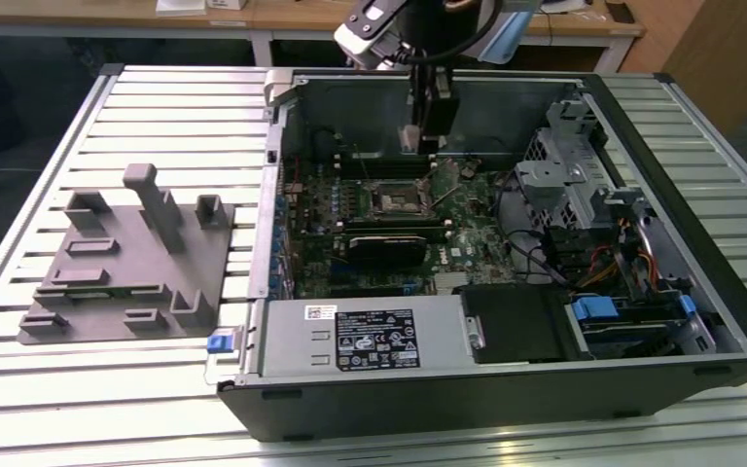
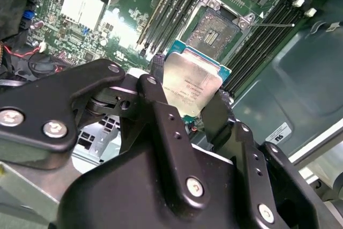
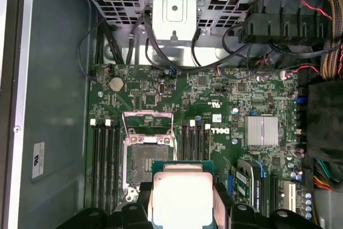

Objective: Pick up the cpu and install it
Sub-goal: 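Place the cpu into insertion slot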

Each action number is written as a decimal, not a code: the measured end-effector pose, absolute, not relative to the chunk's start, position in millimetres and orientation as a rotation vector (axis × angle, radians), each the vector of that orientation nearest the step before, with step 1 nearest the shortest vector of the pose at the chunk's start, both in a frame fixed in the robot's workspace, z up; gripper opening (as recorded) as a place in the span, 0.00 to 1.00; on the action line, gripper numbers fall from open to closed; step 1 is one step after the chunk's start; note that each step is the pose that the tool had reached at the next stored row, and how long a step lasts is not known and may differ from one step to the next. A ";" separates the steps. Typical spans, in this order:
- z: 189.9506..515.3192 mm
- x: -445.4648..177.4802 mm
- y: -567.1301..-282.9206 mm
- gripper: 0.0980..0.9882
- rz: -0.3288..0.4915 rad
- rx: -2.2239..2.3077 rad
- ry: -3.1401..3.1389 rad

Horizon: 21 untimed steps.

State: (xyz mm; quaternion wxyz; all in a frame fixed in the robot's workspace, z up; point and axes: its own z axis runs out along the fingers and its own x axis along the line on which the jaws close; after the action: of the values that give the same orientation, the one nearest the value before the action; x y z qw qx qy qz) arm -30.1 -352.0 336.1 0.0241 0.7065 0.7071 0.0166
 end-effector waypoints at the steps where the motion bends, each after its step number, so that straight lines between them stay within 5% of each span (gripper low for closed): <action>1: 335.6 -30.1 -352.0 0.49 0.051 2.186 2.188; 21: 311.7 -35.3 -352.0 0.49 0.044 2.183 2.185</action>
State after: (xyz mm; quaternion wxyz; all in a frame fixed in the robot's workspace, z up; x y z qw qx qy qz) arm -35.3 -352.0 311.7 0.0263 0.7064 0.7072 0.0143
